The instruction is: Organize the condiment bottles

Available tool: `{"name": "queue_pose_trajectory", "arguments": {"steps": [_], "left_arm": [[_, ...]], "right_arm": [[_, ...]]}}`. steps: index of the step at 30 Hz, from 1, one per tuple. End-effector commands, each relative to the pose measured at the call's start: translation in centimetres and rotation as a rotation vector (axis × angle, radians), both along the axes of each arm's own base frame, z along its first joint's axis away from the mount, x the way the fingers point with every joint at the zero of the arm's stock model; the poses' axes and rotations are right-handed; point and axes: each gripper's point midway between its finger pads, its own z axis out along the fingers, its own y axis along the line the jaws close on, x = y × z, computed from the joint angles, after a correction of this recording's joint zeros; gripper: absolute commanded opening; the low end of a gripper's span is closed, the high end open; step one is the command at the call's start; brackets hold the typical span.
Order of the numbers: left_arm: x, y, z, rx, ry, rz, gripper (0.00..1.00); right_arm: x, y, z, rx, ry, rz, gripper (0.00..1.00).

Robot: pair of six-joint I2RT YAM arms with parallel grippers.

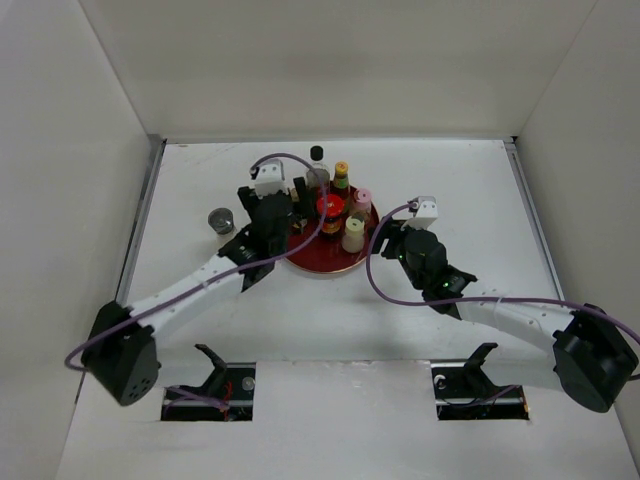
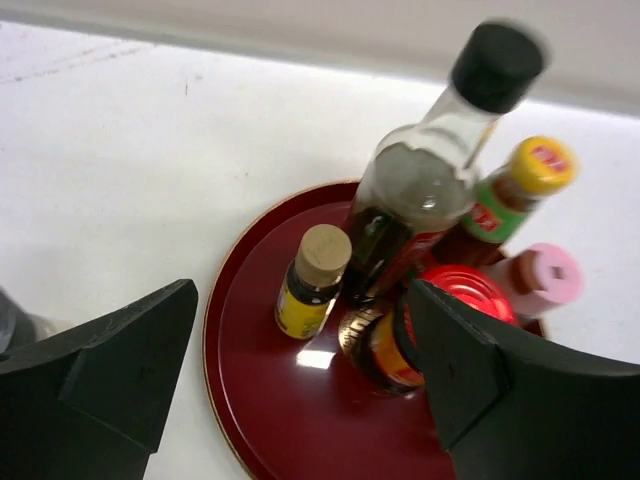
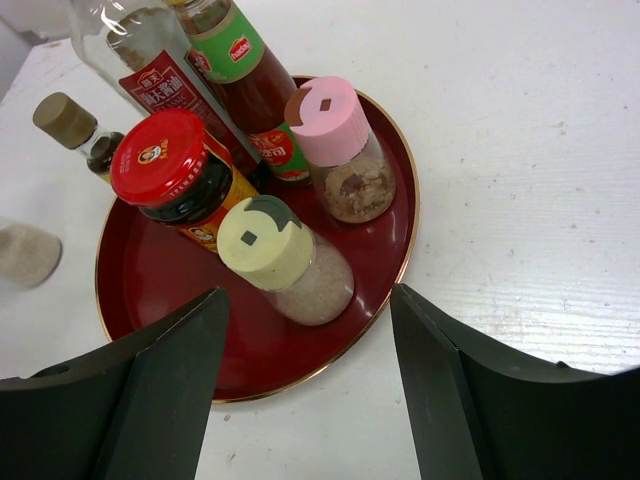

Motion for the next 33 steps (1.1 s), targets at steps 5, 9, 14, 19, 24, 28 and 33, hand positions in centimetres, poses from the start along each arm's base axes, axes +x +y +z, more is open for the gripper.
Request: {"name": "queue_pose_trajectory", "arguments": {"steps": [5,9,14,19,24,28,33], "left_arm": [[-4.8,9.0,-0.5,0.043,0.072,0.240,0.91],[-4.4,13.9,-1.5,0.012,0.089,0.375,0.92],[-2.0,16.3,-2.8,-0.034,0.139,0.443,0.92],[-0.9,17.4,-4.8,-0.023,0.195,0.473,0.93],[0.2,17.3,-6.8,-0.039,0.227,0.438,0.92],[0.8,17.2,-6.7,-0.037,0.224,0.429,0.88],[1.3,17.0,-6.0,-0.035,0.202,0.426,0.59]], "right_arm": [[0.4,0.2,1.7,0.056,-0.049,-0.001,0.75],[0.2,0.5,1.7,0.058,-0.047,0.016,0.83],[0.3,1.0,1.2,0.056,-0.035,0.036,0.95],[0.3,1.4,1.1,0.054,-0.030,0.048,0.99],[0.1,1.3,1.5,0.063,-0.041,0.050,0.99],[0.3,1.7,1.3,0.053,-0.037,0.056,0.99],[0.2,1.8,1.3,0.049,-0.036,0.059,0.99]]}}
